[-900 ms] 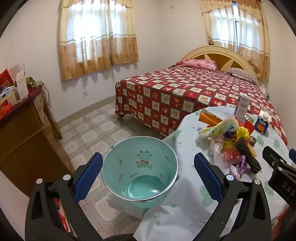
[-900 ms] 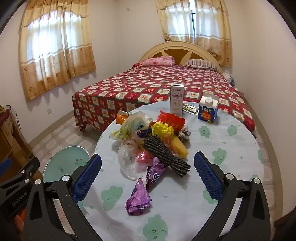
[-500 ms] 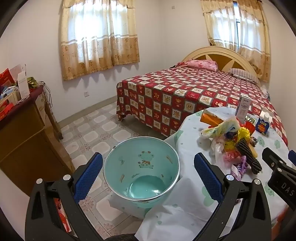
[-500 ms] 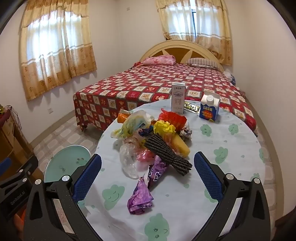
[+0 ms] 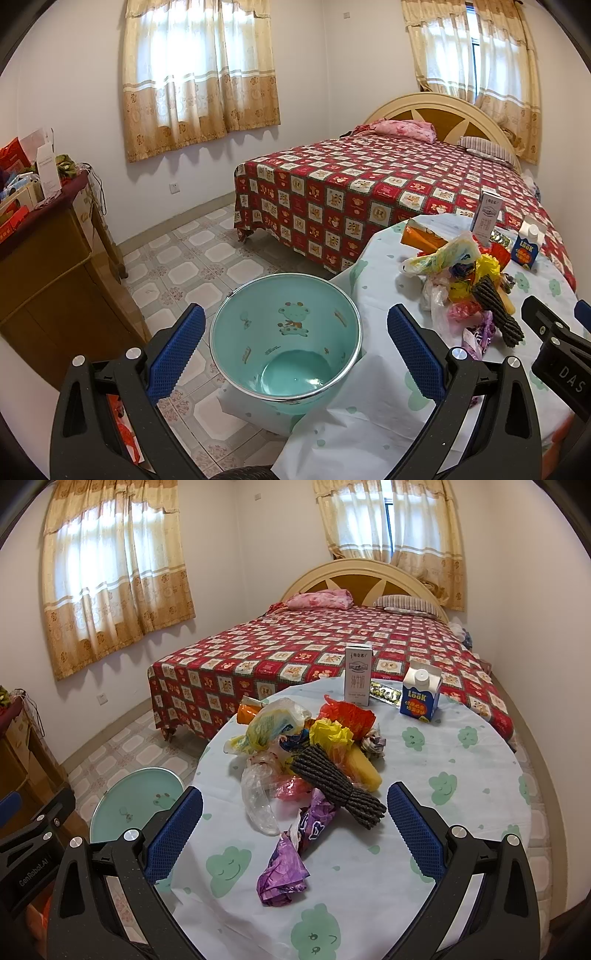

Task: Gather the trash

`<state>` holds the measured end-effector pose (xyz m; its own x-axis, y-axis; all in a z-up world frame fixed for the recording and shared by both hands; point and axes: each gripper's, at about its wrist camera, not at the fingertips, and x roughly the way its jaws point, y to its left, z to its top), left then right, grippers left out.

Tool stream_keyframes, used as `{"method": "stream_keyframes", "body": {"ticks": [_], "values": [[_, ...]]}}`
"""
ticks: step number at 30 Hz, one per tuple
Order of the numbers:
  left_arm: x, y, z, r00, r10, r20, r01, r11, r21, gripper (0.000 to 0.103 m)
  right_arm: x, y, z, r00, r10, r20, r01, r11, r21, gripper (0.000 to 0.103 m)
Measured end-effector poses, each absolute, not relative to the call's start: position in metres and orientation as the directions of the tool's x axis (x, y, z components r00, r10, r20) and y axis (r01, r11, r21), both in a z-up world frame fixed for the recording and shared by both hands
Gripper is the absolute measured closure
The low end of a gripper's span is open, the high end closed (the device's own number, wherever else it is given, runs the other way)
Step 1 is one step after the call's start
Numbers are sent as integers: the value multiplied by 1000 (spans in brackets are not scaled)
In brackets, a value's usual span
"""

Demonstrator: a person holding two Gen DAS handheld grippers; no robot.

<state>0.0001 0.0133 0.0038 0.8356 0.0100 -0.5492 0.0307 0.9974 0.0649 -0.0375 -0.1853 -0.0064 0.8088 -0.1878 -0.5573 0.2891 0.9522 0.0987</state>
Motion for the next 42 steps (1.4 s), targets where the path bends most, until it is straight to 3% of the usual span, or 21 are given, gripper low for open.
{"method": "stream_keyframes", "body": {"ticks": [42], "values": [[-1,10,6,835,15,-550,24,998,63,6,-37,-184,-3,811,-183,-556,283,954,99,5]]}}
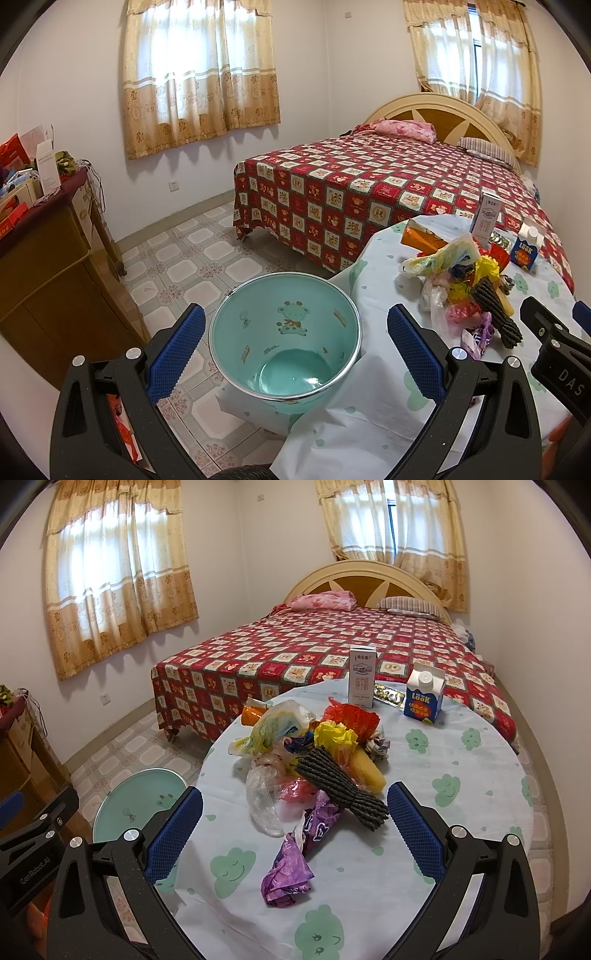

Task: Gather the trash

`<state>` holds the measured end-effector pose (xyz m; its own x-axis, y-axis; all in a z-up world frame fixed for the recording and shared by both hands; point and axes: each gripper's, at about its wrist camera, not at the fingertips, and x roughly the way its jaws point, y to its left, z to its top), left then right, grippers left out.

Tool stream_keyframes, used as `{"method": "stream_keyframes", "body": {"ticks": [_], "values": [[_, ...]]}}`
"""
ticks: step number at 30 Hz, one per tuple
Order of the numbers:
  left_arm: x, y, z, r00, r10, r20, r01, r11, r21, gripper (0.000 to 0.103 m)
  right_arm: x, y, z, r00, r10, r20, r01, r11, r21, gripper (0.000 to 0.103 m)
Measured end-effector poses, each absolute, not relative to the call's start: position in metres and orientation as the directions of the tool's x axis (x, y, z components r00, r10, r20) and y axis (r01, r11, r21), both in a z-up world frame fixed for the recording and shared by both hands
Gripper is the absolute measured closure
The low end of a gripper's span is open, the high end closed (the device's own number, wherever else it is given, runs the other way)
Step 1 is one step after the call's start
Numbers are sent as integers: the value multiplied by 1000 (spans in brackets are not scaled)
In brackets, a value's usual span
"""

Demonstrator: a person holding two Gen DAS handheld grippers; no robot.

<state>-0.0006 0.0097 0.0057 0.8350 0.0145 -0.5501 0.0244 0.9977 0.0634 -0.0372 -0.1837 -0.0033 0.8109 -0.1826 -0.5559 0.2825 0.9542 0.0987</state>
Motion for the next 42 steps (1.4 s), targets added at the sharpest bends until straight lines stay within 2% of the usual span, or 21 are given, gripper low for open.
{"method": "stream_keyframes", "body": {"ticks": [42], "values": [[0,8,1,830,18,-558,24,997,68,6,-37,-187,-6,816,-203,-541,298,950,92,5]]}}
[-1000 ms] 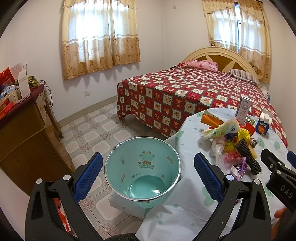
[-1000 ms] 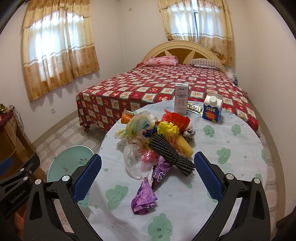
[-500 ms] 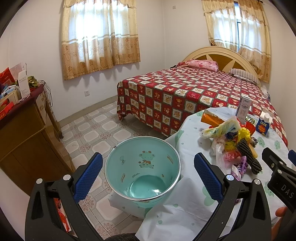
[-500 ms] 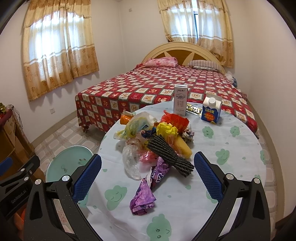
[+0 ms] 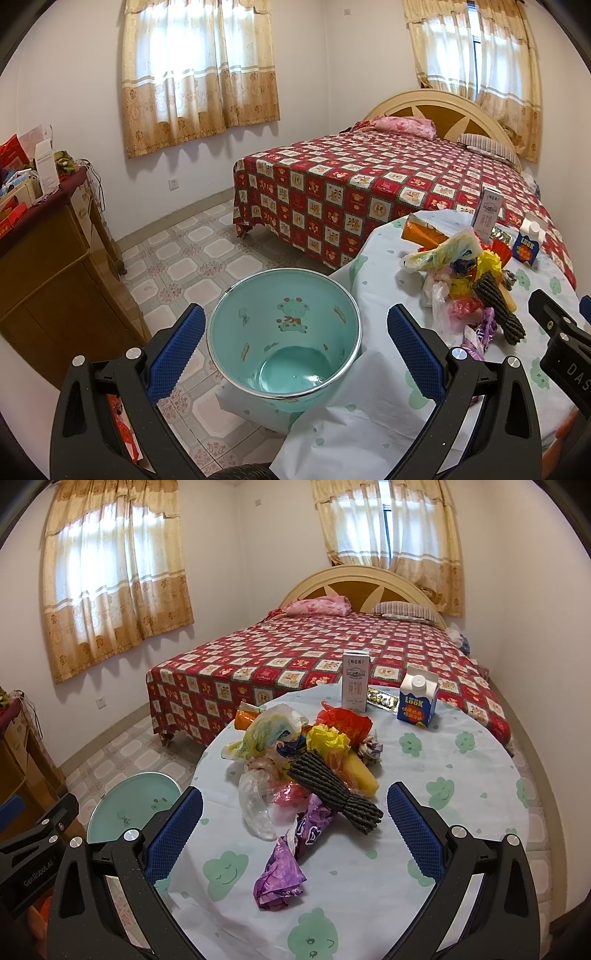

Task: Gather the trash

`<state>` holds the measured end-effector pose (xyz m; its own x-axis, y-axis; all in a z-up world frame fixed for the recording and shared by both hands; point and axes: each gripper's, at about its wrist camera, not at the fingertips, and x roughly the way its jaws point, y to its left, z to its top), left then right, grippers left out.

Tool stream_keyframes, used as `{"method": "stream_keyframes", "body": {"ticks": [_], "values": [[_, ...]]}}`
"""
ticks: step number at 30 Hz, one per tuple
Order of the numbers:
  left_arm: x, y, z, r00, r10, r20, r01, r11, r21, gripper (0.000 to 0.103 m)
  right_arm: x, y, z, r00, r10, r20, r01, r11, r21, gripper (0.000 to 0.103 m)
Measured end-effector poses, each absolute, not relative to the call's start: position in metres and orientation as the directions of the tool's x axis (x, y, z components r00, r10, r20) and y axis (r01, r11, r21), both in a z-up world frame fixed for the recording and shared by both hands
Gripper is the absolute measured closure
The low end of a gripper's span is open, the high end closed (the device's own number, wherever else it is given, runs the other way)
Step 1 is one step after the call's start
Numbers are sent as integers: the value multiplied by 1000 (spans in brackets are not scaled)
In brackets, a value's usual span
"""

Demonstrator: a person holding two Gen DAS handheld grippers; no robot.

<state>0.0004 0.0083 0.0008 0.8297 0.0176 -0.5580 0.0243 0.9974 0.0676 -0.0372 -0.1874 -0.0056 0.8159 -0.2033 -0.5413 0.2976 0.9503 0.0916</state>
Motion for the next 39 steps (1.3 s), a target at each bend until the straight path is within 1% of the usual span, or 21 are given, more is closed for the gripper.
{"method": "stream_keyframes", "body": {"ticks": [13,15,21,22,23,24,25,27,29,30,32,34,36,39], "values": [[16,-5,-19,808,22,-589,32,996,82,6,-34,-197,-13,815,-215,-538,311,946,94,5],[19,-6,-23,801,12,-598,44,996,79,6,-34,-200,-14,812,-221,-539,316,945,88,5],[27,-15,-44,760,-75,-645,132,990,40,6,-37,-243,-31,775,-283,-565,380,923,59,6],[27,-18,-48,755,-86,-650,147,988,39,7,-38,-252,-35,765,-295,-573,396,917,56,9],[28,-21,-50,750,-94,-654,157,987,39,7,-39,-258,-38,757,-301,-580,405,913,54,15],[28,-24,-53,745,-103,-659,169,985,38,7,-39,-267,-43,746,-306,-592,415,908,53,18],[29,-29,-57,738,-115,-665,186,982,36,7,-39,-274,-47,736,-306,-604,421,905,55,21],[29,-39,-60,726,-142,-673,220,975,32,8,-39,-285,-53,724,-306,-618,430,901,57,22],[27,-51,-63,715,-178,-677,263,964,25,12,-37,-291,-57,721,-297,-626,420,906,54,30],[27,-59,-64,702,-198,-684,291,956,22,13,-35,-293,-58,721,-288,-630,407,912,50,31],[27,-74,-67,676,-233,-699,333,943,7,17,-33,-297,-60,723,-271,-636,388,920,49,37],[29,-91,-73,637,-269,-722,372,928,-18,20,-31,-300,-62,725,-248,-643,366,929,55,39],[29,-104,-81,613,-285,-737,394,919,-27,23,-29,-302,-64,724,-235,-648,354,933,57,39],[28,-125,-92,578,-302,-758,428,903,-34,24,-26,-307,-70,715,-191,-673,337,937,92,39]]}}
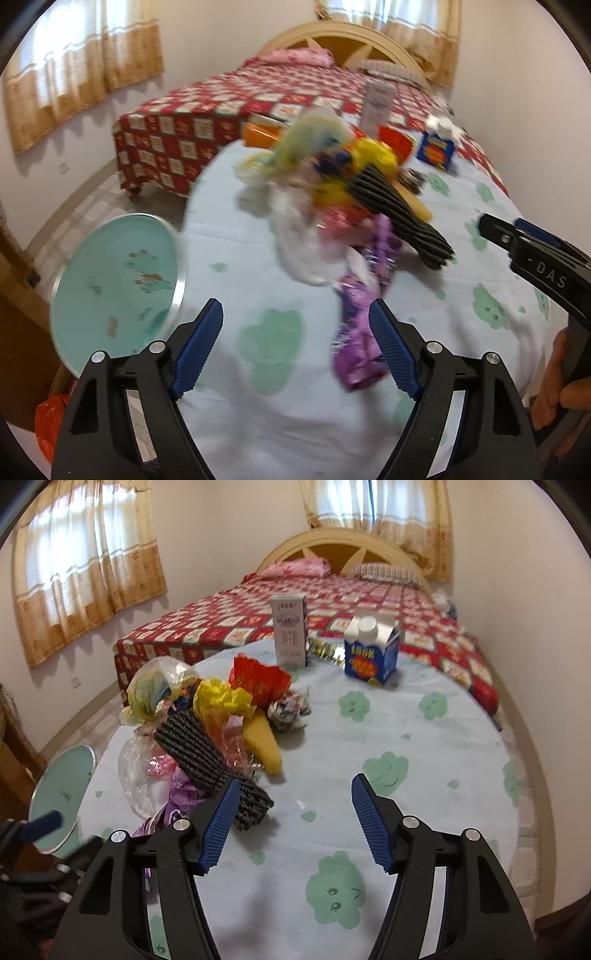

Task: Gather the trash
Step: 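Grasp the purple wrapper with the left tool while the right tool grasps the black braided snack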

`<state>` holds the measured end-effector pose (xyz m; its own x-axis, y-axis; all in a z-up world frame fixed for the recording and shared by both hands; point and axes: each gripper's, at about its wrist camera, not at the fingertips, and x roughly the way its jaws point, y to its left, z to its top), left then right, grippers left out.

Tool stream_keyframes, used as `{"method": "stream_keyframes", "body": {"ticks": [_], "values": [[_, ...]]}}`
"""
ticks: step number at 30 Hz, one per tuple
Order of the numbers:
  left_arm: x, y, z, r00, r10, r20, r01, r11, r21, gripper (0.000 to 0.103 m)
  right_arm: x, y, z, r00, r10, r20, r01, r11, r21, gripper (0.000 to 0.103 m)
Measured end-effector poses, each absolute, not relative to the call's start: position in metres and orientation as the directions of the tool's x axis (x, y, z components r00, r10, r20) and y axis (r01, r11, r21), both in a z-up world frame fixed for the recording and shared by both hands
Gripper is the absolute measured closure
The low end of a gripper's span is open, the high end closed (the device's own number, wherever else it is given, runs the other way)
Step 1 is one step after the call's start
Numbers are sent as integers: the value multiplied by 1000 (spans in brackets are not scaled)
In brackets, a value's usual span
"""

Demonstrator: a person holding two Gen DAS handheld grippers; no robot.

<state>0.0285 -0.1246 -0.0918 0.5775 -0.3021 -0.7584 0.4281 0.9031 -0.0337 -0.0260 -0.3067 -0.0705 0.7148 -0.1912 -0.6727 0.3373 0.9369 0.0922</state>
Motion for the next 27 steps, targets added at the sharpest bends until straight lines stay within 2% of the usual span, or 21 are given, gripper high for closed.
{"method": "stream_keyframes", "body": {"ticks": [4,6,8,9,11,16,21,22,25,27], "values": [[32,-144,-104,540,-315,-780,457,889,-43,25,-18,-309,-76,700,-170,-694,317,944,88,39],[36,-150,-111,509,-331,-794,470,880,-66,34,-14,-310,-78,701,-145,-699,295,950,99,39],[39,-153,-117,477,-344,-809,485,871,-84,49,-8,-309,-78,701,-123,-702,273,956,105,39],[39,-154,-120,464,-352,-813,493,865,-93,53,-5,-309,-79,702,-106,-704,259,959,114,39],[41,-154,-123,450,-371,-813,507,855,-110,78,5,-309,-80,702,-55,-710,225,963,147,39],[40,-140,-116,453,-406,-794,521,843,-134,82,26,-296,-84,692,-25,-722,153,982,113,40],[33,-126,-100,487,-411,-771,547,832,-98,82,38,-286,-99,651,3,-759,118,987,105,47],[32,-121,-97,494,-408,-768,548,832,-90,82,39,-285,-101,646,0,-763,120,988,101,50],[30,-109,-92,520,-386,-762,536,842,-61,82,41,-282,-109,624,0,-781,120,988,95,70],[30,-102,-89,536,-379,-754,525,849,-53,82,41,-282,-112,615,13,-789,119,987,110,74]]}}
